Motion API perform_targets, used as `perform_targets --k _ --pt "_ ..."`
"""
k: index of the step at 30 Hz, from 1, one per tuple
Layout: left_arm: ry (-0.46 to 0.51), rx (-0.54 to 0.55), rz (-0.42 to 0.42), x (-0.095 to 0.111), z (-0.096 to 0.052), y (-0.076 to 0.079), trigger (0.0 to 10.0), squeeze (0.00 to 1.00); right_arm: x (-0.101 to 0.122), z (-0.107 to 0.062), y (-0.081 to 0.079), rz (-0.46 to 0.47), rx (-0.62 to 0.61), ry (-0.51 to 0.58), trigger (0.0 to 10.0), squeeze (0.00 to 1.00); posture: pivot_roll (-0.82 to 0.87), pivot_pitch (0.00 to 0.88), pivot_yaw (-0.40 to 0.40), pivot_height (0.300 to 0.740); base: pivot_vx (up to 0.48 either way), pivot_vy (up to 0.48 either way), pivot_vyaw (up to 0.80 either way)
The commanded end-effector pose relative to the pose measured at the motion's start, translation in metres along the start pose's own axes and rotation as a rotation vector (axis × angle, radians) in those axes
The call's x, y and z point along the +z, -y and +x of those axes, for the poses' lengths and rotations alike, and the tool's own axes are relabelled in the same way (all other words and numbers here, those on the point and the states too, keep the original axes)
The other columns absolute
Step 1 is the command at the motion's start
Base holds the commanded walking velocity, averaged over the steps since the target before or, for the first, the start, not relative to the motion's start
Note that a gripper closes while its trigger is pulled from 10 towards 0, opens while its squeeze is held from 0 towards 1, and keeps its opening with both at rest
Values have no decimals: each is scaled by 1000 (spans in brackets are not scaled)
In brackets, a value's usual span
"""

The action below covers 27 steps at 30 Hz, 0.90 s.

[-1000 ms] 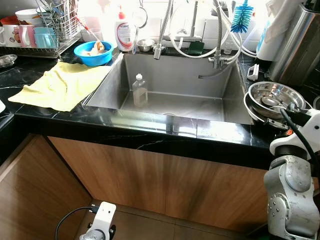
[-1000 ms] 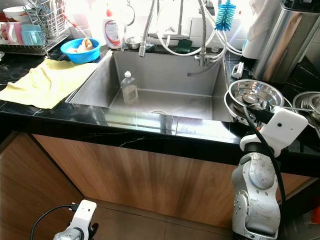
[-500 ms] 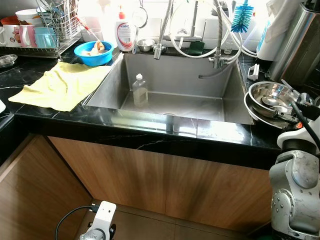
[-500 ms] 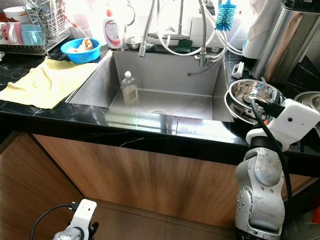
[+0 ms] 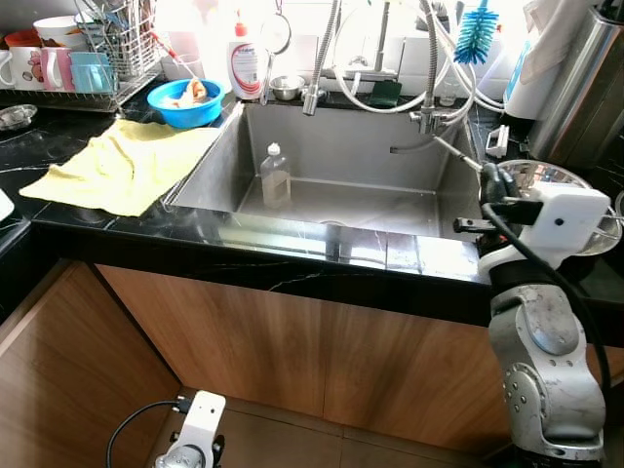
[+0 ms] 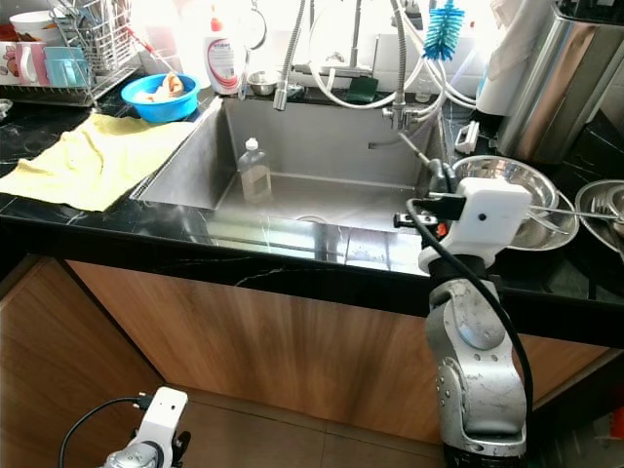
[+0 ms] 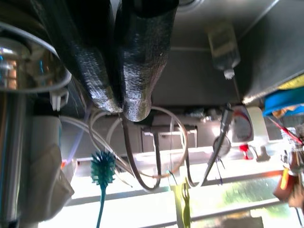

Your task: Kitchen organization

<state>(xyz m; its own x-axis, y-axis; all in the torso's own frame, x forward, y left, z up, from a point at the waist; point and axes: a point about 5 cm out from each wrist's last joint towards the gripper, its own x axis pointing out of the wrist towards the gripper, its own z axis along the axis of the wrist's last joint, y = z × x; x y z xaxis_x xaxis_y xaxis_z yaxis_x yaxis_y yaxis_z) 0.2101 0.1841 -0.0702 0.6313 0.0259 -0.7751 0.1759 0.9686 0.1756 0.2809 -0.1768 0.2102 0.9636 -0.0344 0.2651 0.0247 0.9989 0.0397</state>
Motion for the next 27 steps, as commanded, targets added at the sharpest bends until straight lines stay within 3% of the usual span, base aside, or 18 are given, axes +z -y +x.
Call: perform_targets --k 1,14,27 --pt "-7 27 -26 -2 0 -6 10000 0 -10 -1 0 -16 19 -58 10000 0 -136 0 17 740 0 0 0" --pt "4 39 -47 1 0 -7 10000 0 -28 -7 -3 -46 40 -134 10000 0 -135 0 15 740 0 0 0" --pt "16 37 -45 5 1 -7 10000 0 -30 -7 -5 -53 63 -144 10000 0 -139 0 15 740 253 0 0"
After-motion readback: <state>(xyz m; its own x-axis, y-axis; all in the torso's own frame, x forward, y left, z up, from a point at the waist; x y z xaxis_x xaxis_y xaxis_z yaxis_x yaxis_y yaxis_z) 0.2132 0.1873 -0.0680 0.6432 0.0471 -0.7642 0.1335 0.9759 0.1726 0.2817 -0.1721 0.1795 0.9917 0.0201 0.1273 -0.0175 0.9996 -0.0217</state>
